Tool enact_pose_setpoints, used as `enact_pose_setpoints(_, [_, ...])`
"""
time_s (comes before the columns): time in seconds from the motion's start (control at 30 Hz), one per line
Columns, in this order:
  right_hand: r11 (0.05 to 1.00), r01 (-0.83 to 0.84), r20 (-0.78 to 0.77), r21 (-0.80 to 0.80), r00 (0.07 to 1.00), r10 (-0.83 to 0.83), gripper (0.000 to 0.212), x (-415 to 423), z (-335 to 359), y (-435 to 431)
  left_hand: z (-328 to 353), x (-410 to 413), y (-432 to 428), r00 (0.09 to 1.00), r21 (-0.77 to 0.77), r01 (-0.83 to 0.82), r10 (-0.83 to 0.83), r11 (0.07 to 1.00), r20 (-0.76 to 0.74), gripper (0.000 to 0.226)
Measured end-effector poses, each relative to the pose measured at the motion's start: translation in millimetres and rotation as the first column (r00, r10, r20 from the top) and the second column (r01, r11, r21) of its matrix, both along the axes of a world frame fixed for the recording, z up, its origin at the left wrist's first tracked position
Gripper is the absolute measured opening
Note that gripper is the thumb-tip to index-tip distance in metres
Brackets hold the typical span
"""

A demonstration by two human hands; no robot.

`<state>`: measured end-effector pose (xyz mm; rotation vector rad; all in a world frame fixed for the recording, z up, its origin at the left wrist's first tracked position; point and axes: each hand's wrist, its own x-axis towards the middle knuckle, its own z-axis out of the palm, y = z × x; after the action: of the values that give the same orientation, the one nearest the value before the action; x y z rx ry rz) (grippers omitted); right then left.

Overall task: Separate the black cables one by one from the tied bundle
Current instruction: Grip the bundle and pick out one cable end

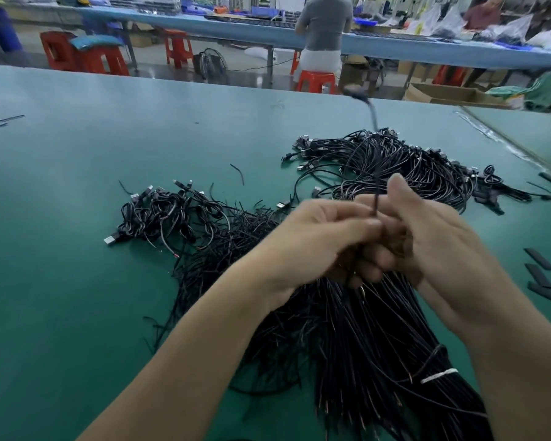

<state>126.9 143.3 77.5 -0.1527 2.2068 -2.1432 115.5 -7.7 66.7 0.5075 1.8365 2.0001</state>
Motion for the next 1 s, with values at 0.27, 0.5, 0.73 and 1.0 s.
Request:
enact_pose_setpoints(0.27, [0.911,0.315,-0.159,0.267,0.946,-0.281,0.024,-14,-16,20,-7,2,6,0.888,-0.476,-0.373,0.159,0.796,-0.432,0.024])
enact_pose_setpoints(0.5, [0.693,-0.032,-0.184,0.720,0.955,0.235,0.027,-6,-7,20,-10,-8,-9,0.428,-0.179,-0.684,0.191,0.707,-0.883,0.032])
enact_pose_setpoints(0.73, [0.922,0.113,-0.564,0.371,0.816,0.127,0.019,-3,3,15,-17,-6,1,0.786,-0.172,-0.374,0.213,0.911,-0.581,0.030])
enact_pose_setpoints(1.0, [0.964,0.178,-0.581,0.196,0.814,-0.032,0.020,-8,-4,15,-2,-5,-11,0.956,-0.307,-0.092,-0.002,0.947,-0.293,0.053])
